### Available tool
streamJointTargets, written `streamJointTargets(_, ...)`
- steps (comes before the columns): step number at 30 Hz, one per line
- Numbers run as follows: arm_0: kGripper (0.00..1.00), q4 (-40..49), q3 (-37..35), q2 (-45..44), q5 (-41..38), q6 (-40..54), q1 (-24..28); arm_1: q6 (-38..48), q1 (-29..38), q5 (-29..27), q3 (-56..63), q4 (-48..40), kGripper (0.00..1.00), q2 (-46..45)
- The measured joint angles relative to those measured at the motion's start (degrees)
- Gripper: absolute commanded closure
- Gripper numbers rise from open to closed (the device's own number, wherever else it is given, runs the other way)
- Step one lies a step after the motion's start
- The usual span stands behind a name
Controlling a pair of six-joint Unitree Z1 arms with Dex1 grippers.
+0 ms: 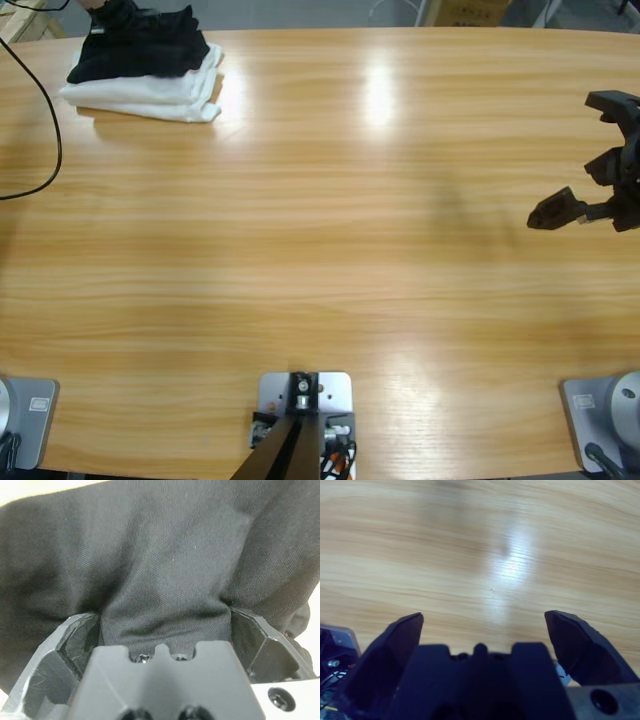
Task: Fold clothes
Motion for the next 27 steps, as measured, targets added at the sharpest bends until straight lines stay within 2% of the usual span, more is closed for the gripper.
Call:
streamJointTargets(4, 0.023, 0.7, -0.82, 0.24, 0.1, 0.0, -0.04, 0.0, 0.0, -0.8, -0.73, 0.53, 0.0, -1.65)
streamJointTargets(8, 0.023, 5.23, -0.85, -1.51, 2.81, 0.78, -0.61, 0.08, 0.0, -1.44, -0.94, 1.35, 0.0, -4.72)
streamJointTargets(13, 0.018, 14.06, -0.85, -11.91, 3.69, 1.65, -0.87, 0.08, 0.0, -3.7, -0.95, 3.04, 0.0, -8.66)
streamJointTargets(18, 0.018, 15.84, 1.09, -24.58, 3.69, 1.76, -1.79, 0.1, 0.0, -3.65, -0.95, 3.99, 0.0, -12.36)
streamJointTargets(22, 0.018, 15.89, 12.97, -33.9, 3.67, 0.94, -2.41, 0.13, 0.03, -3.32, -0.16, 4.12, 0.0, -14.42)
streamJointTargets(27, 0.018, 7.39, 40.54, -48.21, 3.38, -1.31, -5.08, -0.02, 0.13, -3.55, 2.58, 3.9, 0.0, -16.75)
